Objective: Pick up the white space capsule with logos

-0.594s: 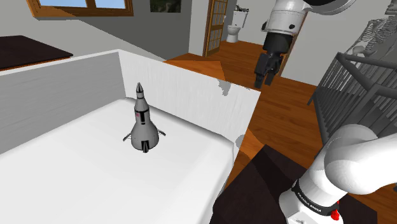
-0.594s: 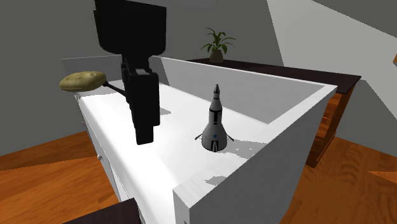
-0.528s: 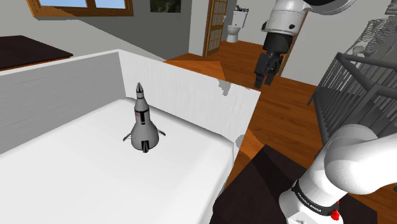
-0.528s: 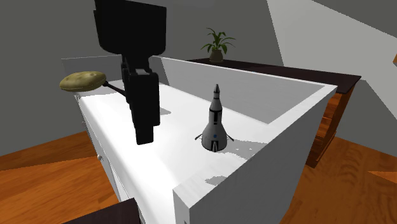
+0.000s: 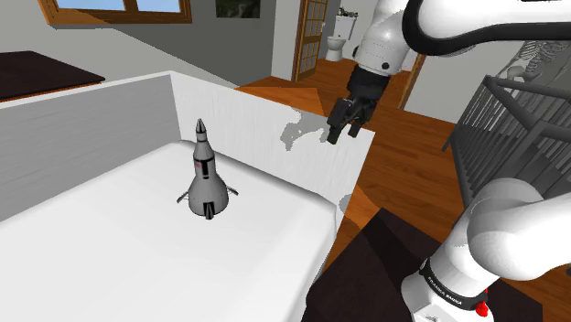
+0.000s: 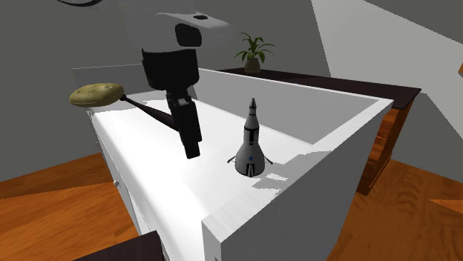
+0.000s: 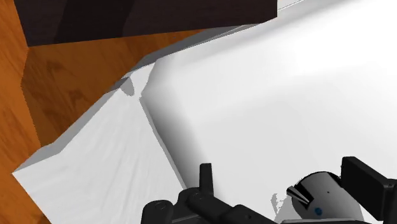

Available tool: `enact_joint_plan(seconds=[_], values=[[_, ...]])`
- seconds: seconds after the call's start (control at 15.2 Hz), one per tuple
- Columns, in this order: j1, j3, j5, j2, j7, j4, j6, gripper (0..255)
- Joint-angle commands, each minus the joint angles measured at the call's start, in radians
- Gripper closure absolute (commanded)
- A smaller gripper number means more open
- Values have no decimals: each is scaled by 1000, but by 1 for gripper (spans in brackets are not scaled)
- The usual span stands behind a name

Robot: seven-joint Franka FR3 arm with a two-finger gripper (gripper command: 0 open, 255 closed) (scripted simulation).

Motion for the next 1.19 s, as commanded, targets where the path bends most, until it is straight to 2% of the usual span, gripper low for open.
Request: enact_joint_plan(seconds=[0.0,0.4,0.66,0.79,0.92,1.12], values=[[5,51,14,20,48,-25,106,0],[-10,217,14,131,207,-53,406,0],[-67,350,-44,240,346,-30,592,0],[-120,430,-102,301,433,-5,676,0],[-193,522,-186,363,538,28,750,0],[-355,697,-373,458,739,97,832,0]])
